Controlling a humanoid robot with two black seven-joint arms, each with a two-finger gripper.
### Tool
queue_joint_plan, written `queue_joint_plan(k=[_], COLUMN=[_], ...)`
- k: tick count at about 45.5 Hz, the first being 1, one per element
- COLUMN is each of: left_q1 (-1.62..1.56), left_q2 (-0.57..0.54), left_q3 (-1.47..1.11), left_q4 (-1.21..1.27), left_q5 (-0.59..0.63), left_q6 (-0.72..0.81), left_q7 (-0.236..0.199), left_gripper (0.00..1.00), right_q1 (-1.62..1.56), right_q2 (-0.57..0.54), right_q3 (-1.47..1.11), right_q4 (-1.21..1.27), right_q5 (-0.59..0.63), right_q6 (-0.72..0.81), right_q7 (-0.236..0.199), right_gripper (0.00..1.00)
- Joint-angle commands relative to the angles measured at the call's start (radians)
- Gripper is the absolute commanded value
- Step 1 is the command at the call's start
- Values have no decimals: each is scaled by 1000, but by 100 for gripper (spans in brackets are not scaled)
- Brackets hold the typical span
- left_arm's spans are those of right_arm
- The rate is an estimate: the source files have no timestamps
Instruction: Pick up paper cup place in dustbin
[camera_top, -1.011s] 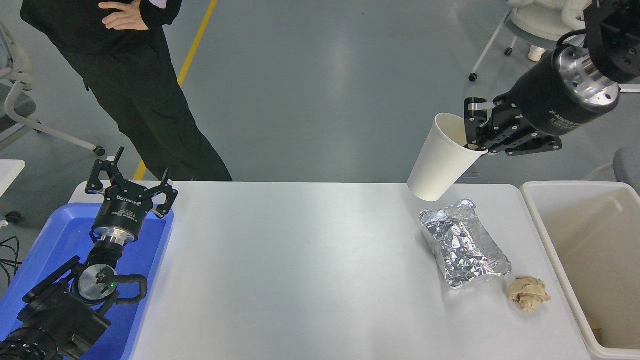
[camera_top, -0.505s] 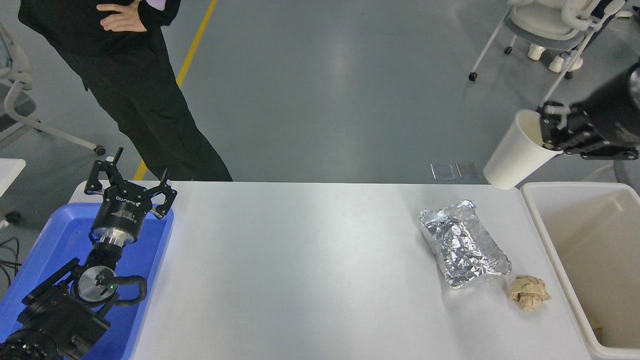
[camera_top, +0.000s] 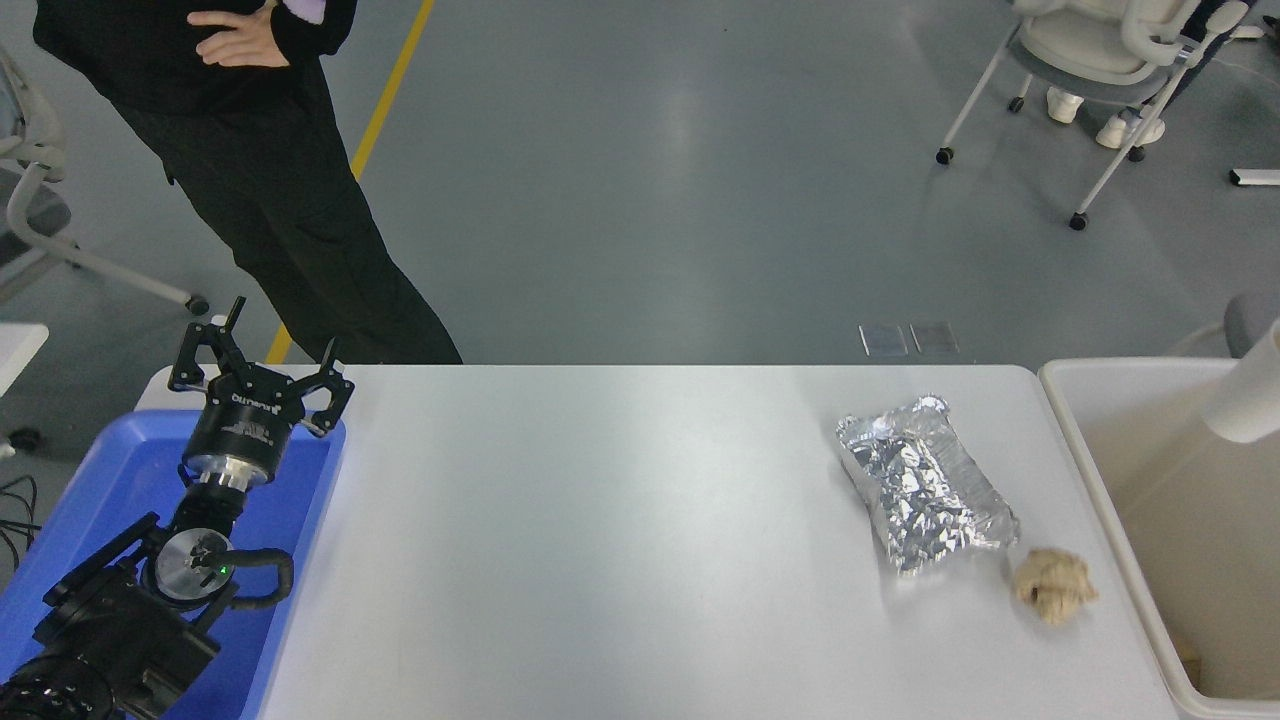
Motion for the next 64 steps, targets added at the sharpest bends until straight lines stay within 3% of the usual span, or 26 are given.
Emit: queue_joint_plan(k=[1,33,58,62,64], left_q1=[0,0,0,0,0], left_q2=[0,0,0,0,0], left_q3=[0,-2,-2,-2,-2], left_q4=[0,0,0,0,0], left_q5=[0,0,0,0,0], left_q6=[0,0,0,0,0], left_q7=[0,0,0,0,0], left_gripper=[100,100,100,100,100], right_q1=[-352,-1010,-1028,-1027,-1027], right_q2=[-17,274,320,317,317], right_q3=[264,702,697,697,697], right_q4=[-210,-869,-886,-886,-884], right_q5=[-15,-1,-1,-1,-1], right_q6=[-59,-129,-228,-272,-300], right_q7=[-1,7,2,2,4], right_gripper=[0,0,1,39,52])
